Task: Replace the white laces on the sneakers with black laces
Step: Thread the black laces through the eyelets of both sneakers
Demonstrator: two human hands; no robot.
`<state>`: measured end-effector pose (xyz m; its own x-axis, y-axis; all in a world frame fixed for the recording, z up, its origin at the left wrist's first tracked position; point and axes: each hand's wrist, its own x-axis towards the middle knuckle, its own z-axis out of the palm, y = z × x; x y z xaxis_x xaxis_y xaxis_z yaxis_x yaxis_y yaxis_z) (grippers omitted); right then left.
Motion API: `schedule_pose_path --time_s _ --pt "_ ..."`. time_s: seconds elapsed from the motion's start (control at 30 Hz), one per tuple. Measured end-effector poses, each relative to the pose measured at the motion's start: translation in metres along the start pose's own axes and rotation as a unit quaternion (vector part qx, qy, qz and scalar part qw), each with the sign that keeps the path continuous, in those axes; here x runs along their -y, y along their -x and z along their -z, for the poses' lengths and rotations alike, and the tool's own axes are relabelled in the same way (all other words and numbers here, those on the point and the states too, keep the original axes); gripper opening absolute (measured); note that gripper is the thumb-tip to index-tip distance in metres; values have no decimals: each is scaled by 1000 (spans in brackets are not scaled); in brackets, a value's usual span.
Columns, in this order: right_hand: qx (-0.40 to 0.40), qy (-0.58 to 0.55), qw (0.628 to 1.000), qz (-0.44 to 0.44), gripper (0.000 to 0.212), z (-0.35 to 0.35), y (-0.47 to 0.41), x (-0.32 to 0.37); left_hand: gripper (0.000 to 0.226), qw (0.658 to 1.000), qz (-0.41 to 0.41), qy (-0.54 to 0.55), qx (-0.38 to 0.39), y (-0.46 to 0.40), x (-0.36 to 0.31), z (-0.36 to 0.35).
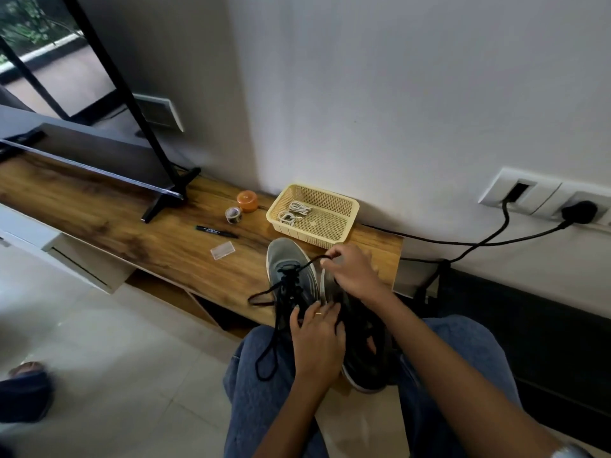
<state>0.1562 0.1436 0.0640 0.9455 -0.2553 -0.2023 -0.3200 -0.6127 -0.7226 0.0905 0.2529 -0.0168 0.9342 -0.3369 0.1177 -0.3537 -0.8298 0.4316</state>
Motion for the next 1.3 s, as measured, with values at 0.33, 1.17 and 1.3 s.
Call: schedule_pose_path --time_s 0.33,1.17,1.3 --pt "3 -168 977 130 16 61 60 19 35 800 199 565 -32 -45 -72 103" --pt "59 6 997 -58 25 11 99 -75 17 728 172 644 -159 -105 -75 192" --pt "74 42 995 -57 28 4 99 -81 15 735 162 639 -156 -105 -73 188"
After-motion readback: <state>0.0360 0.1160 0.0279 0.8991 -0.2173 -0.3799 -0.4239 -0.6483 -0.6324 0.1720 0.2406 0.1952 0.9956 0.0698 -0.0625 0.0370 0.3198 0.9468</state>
